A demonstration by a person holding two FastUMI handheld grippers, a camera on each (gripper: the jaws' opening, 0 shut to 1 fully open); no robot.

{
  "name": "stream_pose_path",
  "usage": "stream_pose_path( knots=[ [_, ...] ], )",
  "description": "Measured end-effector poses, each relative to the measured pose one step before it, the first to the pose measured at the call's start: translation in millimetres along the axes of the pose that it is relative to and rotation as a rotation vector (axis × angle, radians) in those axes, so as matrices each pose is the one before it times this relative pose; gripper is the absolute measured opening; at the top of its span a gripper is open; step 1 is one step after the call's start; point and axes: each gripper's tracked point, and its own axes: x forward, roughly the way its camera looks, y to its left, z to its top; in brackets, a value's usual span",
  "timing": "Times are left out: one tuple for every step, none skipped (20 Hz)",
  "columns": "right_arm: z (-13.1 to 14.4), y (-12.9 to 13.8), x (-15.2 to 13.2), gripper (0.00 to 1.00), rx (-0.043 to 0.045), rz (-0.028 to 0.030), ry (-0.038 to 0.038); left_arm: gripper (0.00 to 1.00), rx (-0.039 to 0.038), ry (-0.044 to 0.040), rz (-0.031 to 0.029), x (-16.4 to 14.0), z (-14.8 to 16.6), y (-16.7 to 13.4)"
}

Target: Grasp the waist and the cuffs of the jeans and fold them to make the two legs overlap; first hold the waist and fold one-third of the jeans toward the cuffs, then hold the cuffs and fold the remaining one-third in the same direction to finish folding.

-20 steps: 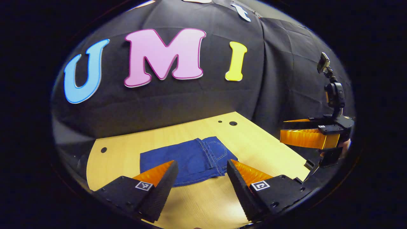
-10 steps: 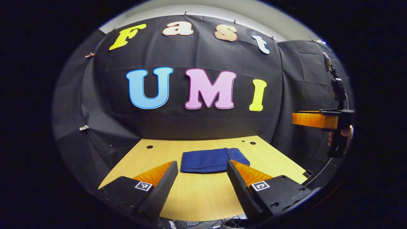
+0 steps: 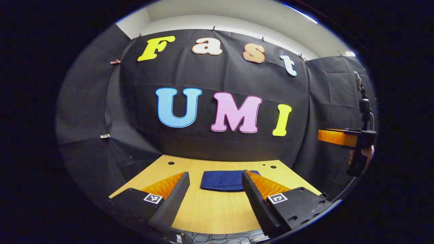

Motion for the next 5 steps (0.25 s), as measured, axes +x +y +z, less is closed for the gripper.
stream_pose_path(
  knots=[
    [-0.39, 0.39, -1.65, 0.97, 0.00190, -0.00360, 0.00854, 0.96, 0.00635, -0.00868, 0.01241, -2.25, 4.25, -0.93],
    [1.55, 4.10, 1.11, 0.96, -0.00033, 0.00167, -0.00735, 0.96, 0.00147, -0.03052, -0.00856, 0.18, 8.66, -5.80],
    [3.01, 1.08, -0.47, 0.97, 0.00114, -0.00260, -0.01123, 0.97, 0.00232, -0.02675, -0.01172, 1.19, 8.10, -5.18],
    [2.43, 1.61, -1.38, 0.97, -0.00207, 0.00476, -0.00815, 0.96, 0.00683, -0.01430, -0.00345, 1.26, 4.30, -2.91],
    [0.41, 1.21, -2.13, 1.00, -0.00825, 0.00480, -0.00286, 0.93, 0.01175, 0.00162, 0.00296, 1.41, -1.76, -1.02]
  ],
)
